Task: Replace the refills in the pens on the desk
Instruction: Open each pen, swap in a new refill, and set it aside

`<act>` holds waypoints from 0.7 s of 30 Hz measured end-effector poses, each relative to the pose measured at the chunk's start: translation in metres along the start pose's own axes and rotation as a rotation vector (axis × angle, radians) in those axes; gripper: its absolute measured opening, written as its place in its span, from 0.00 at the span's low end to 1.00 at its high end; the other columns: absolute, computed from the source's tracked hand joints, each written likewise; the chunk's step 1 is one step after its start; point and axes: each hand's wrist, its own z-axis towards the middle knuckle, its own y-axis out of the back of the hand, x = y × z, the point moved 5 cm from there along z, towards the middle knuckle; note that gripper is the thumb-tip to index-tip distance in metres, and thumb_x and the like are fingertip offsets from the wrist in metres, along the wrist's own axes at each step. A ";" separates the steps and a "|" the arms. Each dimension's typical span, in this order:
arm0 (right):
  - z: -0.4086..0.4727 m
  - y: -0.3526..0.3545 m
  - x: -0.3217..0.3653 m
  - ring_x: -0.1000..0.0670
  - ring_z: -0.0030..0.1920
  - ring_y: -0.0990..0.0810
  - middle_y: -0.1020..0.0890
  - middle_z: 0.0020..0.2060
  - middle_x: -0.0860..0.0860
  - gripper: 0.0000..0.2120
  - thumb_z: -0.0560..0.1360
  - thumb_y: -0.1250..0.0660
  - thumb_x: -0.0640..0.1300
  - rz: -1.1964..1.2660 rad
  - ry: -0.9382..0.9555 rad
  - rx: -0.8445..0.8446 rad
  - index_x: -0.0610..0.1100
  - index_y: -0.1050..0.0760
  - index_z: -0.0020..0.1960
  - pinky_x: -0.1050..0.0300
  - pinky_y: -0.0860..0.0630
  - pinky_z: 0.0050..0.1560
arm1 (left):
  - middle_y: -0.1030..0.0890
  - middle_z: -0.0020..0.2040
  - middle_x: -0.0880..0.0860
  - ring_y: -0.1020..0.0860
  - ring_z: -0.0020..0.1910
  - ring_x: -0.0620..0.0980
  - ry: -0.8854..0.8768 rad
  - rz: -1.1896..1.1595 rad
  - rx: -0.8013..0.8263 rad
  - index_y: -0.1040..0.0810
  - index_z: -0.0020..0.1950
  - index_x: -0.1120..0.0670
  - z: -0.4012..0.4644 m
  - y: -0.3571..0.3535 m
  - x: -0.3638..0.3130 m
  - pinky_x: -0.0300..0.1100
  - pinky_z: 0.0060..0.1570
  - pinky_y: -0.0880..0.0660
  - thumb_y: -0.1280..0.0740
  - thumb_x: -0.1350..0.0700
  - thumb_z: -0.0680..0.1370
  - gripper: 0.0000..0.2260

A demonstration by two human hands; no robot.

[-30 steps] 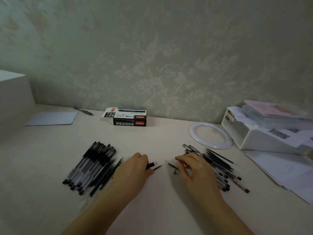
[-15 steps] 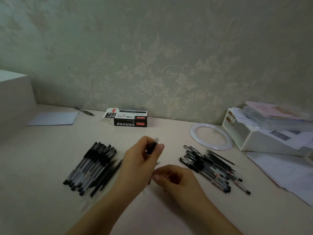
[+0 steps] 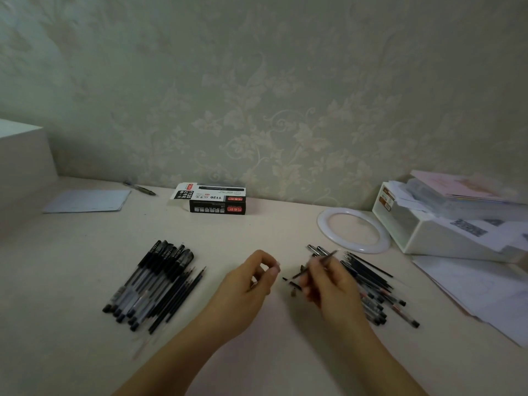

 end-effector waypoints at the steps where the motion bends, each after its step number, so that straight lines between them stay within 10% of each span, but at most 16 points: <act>1: 0.003 0.007 -0.001 0.56 0.30 0.22 0.18 0.31 0.51 0.09 0.81 0.38 0.43 0.070 -0.014 -0.057 0.41 0.24 0.45 0.64 0.24 0.33 | 0.24 0.35 0.44 0.32 0.27 0.41 -0.001 0.009 0.022 0.26 0.48 0.41 -0.001 0.000 0.000 0.32 0.26 0.35 0.40 0.47 0.81 0.04; 21: 0.009 0.015 -0.005 0.54 0.30 0.23 0.19 0.32 0.48 0.09 0.81 0.39 0.43 0.239 -0.048 -0.098 0.41 0.24 0.45 0.61 0.23 0.34 | 0.25 0.36 0.44 0.35 0.27 0.43 -0.039 -0.016 0.079 0.22 0.50 0.41 -0.004 -0.004 -0.006 0.34 0.27 0.35 0.37 0.50 0.80 0.05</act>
